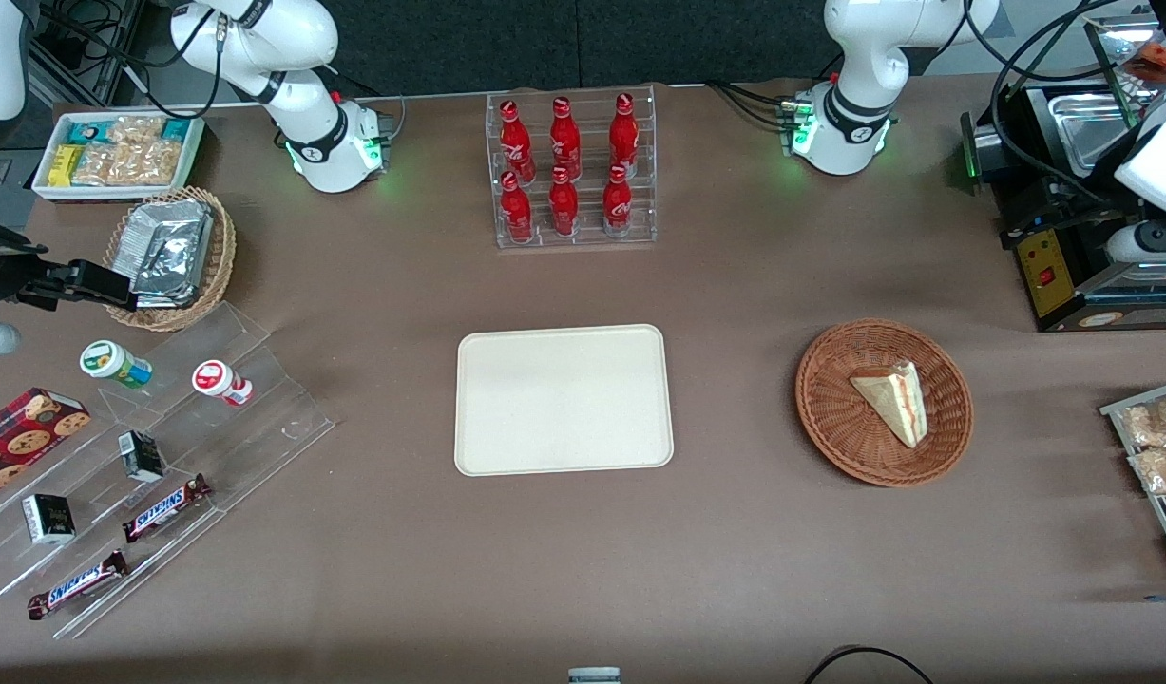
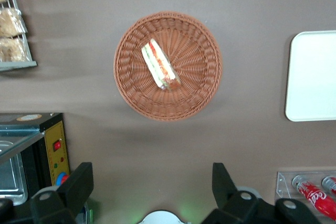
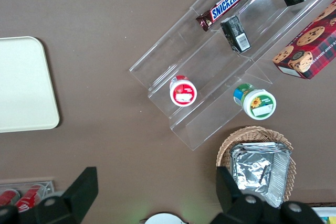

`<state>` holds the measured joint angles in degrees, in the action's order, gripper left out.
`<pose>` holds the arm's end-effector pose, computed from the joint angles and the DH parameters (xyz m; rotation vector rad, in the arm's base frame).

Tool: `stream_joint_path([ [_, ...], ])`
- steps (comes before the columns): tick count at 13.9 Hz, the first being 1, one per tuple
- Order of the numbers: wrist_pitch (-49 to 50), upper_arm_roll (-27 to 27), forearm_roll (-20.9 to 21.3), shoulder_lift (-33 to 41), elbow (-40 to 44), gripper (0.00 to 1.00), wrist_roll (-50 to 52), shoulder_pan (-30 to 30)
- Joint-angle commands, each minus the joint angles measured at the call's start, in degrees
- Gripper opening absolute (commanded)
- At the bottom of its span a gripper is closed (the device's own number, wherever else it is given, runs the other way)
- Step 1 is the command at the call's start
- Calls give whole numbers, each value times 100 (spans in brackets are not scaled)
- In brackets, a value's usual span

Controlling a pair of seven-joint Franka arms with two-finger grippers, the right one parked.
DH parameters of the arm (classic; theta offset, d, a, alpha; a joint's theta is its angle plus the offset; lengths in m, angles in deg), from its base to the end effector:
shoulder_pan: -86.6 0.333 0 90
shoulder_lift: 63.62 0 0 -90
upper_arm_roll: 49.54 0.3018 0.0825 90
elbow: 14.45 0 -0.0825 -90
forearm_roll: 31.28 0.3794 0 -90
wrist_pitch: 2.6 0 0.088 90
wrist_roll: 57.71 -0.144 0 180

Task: Place sandwich from basket to tray
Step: 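Move the left gripper over the sandwich in the wicker basket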

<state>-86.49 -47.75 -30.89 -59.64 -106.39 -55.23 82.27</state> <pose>0.5147 -0.0213 0.5859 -3.1319 0.0011 0.1109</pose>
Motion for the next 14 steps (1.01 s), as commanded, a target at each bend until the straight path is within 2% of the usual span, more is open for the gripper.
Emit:
stream_joint_path([
  [1,30,-3,136,59,-44,100,-91,19],
  [2,39,-3,146,-11,174,100,-108,19],
  [6,-48,6,189,-274,168,100,180,28],
  [9,-557,32,111,-626,-86,100,1268,212],
  [14,-1550,41,102,-872,-982,100,2683,397],
])
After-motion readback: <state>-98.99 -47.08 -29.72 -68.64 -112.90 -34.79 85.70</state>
